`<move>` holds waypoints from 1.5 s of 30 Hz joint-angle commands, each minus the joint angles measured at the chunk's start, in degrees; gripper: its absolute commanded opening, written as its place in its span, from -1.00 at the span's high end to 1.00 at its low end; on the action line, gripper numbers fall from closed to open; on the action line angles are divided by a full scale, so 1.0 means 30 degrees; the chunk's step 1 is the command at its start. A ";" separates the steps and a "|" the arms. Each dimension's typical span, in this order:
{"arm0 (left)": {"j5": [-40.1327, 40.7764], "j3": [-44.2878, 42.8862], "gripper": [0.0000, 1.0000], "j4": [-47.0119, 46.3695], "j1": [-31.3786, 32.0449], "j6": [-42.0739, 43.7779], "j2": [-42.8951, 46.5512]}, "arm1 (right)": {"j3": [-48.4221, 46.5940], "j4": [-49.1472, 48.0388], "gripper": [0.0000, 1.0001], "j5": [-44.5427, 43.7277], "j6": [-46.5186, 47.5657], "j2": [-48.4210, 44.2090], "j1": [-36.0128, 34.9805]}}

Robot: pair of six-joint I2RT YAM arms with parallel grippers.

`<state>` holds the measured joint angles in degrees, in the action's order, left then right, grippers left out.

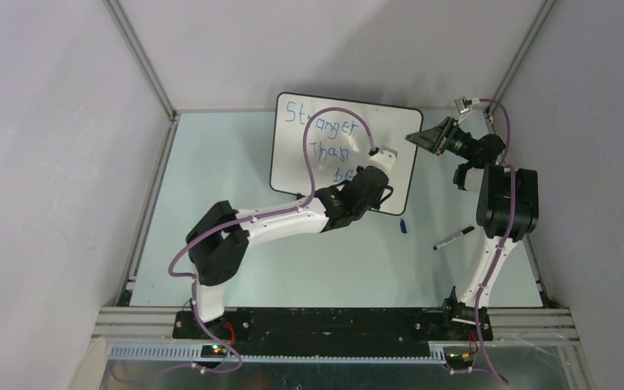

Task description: Write a sentence on the whiteboard

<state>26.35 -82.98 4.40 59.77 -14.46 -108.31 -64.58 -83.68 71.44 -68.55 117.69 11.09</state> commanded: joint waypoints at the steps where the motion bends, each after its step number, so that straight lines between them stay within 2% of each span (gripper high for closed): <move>1: 0.0025 0.0406 1.00 0.0086 -0.0245 0.0295 0.0642 | -0.0201 -0.0890 1.00 -0.0112 -0.1394 -0.1554 0.0009; 25: -0.0473 0.0606 1.00 0.0553 0.0428 0.0513 0.0819 | -0.0212 -0.0870 1.00 -0.0141 -0.1405 -0.1553 -0.0035; 45: -0.0932 -0.1251 1.00 0.0961 0.0773 0.0547 -0.0145 | -0.0199 -0.0881 1.00 -0.0112 -0.1397 -0.1598 -0.0035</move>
<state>23.75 -83.90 7.49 61.67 -13.89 -108.36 -64.58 -83.68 71.48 -69.10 117.51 11.09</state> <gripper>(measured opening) 0.151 0.069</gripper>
